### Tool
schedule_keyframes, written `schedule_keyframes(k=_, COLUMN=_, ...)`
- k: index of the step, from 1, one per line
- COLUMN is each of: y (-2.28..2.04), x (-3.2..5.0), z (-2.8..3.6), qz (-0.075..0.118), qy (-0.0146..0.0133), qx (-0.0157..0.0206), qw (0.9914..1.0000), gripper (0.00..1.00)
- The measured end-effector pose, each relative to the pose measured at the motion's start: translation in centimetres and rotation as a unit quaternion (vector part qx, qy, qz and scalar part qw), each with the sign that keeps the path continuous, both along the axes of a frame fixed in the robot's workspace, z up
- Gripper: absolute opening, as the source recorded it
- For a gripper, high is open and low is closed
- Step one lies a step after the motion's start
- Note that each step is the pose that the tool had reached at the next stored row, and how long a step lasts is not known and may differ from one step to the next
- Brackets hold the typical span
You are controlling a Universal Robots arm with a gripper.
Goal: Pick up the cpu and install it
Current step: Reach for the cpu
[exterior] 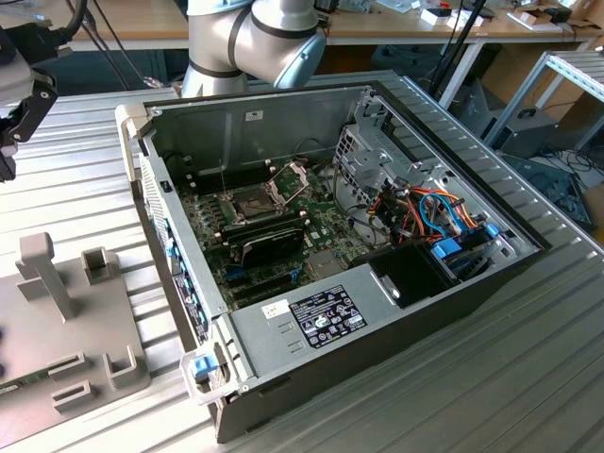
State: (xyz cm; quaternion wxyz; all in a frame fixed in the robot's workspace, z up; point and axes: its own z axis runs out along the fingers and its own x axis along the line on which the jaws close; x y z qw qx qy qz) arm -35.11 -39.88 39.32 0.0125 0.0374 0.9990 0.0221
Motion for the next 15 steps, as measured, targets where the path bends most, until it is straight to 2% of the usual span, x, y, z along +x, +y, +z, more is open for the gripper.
schedule_keyframes(k=15, y=0.00, x=-1.62, z=0.00, qz=0.000, qy=0.0000, qx=0.0000, qw=1.00000, gripper=0.11)
